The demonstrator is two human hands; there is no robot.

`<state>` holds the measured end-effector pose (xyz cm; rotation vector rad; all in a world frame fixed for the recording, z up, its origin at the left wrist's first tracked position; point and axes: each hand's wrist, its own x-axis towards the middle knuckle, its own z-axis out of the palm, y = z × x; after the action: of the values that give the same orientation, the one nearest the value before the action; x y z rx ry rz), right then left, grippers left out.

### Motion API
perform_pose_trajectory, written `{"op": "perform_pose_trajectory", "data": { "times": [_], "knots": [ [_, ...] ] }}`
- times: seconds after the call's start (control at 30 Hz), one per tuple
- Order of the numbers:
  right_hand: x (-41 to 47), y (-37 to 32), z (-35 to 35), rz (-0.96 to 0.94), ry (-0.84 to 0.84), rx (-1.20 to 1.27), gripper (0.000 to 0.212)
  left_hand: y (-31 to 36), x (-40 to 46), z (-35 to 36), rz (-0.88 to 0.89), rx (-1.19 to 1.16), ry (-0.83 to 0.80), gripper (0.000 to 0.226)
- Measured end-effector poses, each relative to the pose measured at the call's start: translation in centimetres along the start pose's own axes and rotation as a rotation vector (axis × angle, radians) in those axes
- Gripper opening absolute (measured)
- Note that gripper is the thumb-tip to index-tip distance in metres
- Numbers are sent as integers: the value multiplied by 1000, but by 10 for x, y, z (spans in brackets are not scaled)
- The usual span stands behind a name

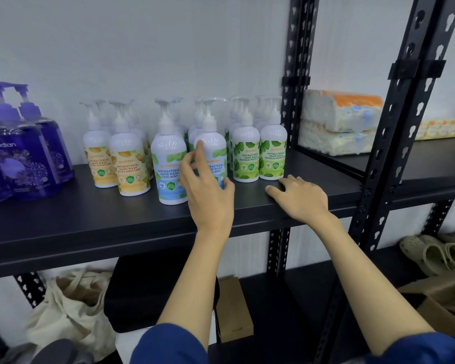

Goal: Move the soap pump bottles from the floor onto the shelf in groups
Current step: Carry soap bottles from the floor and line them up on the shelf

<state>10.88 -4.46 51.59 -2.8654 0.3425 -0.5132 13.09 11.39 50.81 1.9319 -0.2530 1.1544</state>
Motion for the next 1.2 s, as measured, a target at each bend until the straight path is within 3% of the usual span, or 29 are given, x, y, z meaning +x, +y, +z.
{"op": "perform_pose_trajectory", "data": {
  "times": [1.2],
  "knots": [
    [3, 2, 3, -11, -4, -11, 57, -2, 1, 2, -31, 56, 57, 78]
  ]
}}
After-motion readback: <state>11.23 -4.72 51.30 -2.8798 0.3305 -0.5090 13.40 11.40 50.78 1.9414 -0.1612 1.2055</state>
